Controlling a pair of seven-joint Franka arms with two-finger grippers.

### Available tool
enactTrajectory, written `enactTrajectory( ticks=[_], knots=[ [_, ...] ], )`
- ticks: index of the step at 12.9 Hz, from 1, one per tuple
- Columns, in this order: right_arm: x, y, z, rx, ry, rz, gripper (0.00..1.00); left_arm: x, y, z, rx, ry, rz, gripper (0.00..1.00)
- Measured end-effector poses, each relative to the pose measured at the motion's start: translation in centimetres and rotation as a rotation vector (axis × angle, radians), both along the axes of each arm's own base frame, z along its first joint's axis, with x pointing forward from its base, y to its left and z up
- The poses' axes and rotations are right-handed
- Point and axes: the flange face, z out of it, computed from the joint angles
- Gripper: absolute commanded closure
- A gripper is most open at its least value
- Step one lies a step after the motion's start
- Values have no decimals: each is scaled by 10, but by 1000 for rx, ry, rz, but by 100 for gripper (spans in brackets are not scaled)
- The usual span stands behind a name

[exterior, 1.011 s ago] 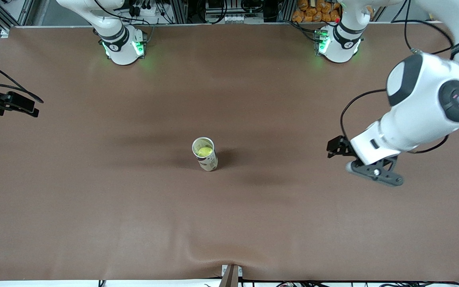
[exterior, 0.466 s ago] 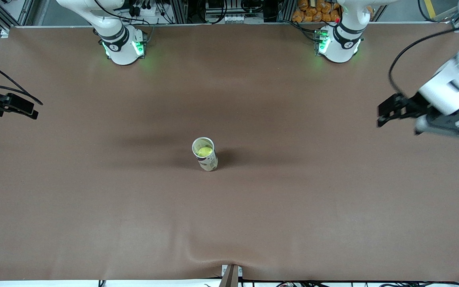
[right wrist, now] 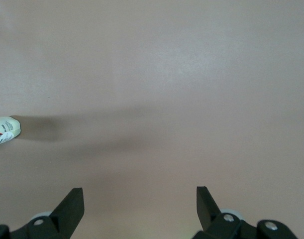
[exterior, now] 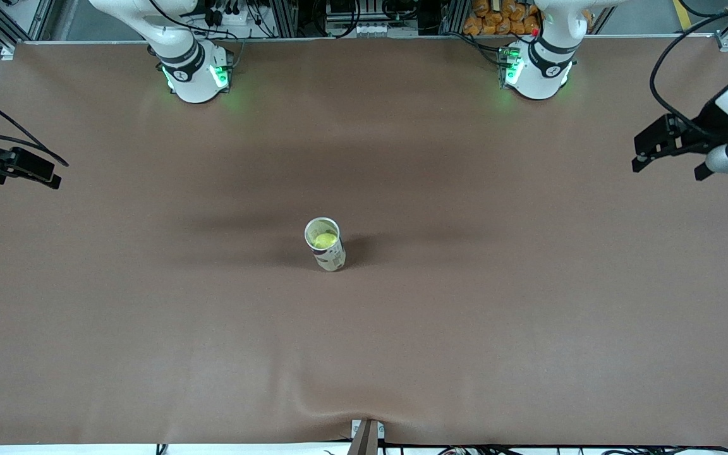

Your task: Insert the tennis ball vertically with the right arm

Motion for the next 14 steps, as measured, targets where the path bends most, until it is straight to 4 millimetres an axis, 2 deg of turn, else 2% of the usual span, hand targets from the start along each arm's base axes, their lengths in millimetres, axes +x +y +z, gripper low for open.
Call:
enactTrajectory(
  ticks=[2, 4, 9, 12, 14],
  knots=[
    [-6, 0, 8, 0, -4, 1, 0, -13, 15, -2, 14, 56, 32, 0],
    [-13, 0, 17, 0, -12, 3, 0, -18, 25, -6, 19, 95, 51, 0],
    [-16, 0, 22, 0, -16, 5, 0, -21, 11, -20, 33, 137, 78, 0],
    [-17, 0, 23, 0, -18, 5, 0, -27, -5, -16, 42, 130, 111, 0],
    [-17, 0, 23, 0, -18, 6, 0, -30, -6, -12, 46, 121, 111, 0]
  ],
)
